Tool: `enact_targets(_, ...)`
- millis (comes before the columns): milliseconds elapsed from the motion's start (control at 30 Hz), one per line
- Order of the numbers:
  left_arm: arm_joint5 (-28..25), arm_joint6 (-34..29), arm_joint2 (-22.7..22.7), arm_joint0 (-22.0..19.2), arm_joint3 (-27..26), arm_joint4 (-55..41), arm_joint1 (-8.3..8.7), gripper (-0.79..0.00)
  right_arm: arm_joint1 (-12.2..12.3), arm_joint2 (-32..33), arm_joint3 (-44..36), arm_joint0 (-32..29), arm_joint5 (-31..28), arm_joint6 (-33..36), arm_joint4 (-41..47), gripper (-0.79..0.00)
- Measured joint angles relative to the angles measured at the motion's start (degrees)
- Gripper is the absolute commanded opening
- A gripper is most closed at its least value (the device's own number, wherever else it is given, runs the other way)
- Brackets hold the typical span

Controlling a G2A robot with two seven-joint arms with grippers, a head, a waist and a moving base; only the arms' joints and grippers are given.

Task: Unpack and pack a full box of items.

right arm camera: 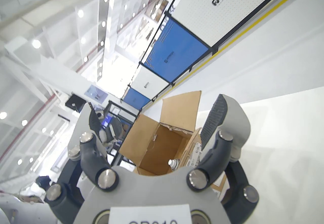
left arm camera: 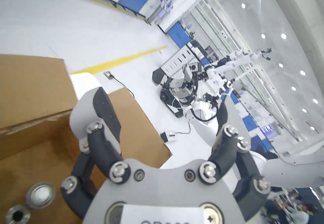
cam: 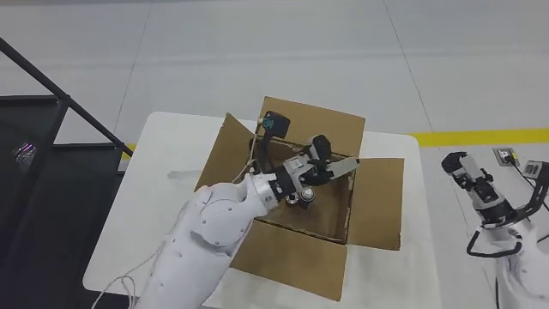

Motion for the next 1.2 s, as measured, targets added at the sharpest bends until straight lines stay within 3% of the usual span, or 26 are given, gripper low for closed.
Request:
enact_targets(133,2.05,0.12,-10.64,9.70,-11.75,2.21,1.87,0.000,0.20,-3.84,-5.34,2.15,0.38,0.21,-13.38,0.000)
enact_targets(233,1.88,0.96,-17.24,15.79,-17.38,2.11,2.72,0.000,0.06,-8.10,-9.98,3.40,0.46,-1.16,-24.55,0.000)
enact_targets(400,0.68,3.24,-26.22,24.12,-21.82,0.38,3.56,0.000,-0.30,-16.55,-16.16,5.33,4.91,-1.10,-43.33,0.000)
enact_targets(567,-1.28,6.98,-32.42,30.74,-22.14,-2.73,3.92,0.000,-1.02,-27.67,-16.19,9.52,9.51,4.91,-56.66,0.000)
enact_targets(733,-2.36,8.79,-33.80,32.62,-21.94,-3.13,3.97,0.000,-1.78,-32.55,-13.40,13.13,14.37,7.21,-57.05,0.000)
enact_targets(1067,-2.15,8.88,-33.68,32.59,-21.86,-3.18,3.96,0.000,-1.75,-32.85,-13.39,13.15,13.27,7.50,-57.51,0.000)
enact_targets(1200,1.00,8.86,-30.59,31.49,-19.97,-3.67,3.86,0.000,-2.35,-38.97,-10.04,18.23,9.38,14.00,-61.95,0.000)
